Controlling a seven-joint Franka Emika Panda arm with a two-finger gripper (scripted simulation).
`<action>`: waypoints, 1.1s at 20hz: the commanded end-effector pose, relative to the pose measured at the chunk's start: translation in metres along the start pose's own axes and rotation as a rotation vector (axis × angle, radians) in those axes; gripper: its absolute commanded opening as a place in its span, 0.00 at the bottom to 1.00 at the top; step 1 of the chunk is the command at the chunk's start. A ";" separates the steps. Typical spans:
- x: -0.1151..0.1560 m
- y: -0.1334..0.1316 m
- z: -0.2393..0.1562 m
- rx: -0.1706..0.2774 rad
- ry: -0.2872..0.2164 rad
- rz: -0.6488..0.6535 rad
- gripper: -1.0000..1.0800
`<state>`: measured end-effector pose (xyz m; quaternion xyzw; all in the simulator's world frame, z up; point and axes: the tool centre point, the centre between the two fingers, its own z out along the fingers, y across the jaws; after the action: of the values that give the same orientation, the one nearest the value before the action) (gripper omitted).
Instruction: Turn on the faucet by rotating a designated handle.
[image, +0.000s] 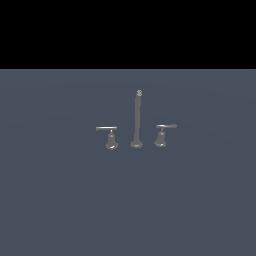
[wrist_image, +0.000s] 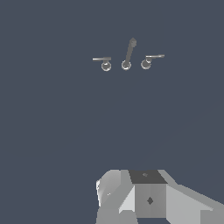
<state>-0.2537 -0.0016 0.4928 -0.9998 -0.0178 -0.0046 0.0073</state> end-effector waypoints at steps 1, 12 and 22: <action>0.000 0.000 0.000 0.000 0.000 0.000 0.00; 0.006 0.012 0.000 0.001 0.003 0.033 0.00; 0.026 0.015 0.005 0.000 0.002 0.095 0.00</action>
<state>-0.2324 -0.0147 0.4897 -0.9997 0.0219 -0.0057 0.0077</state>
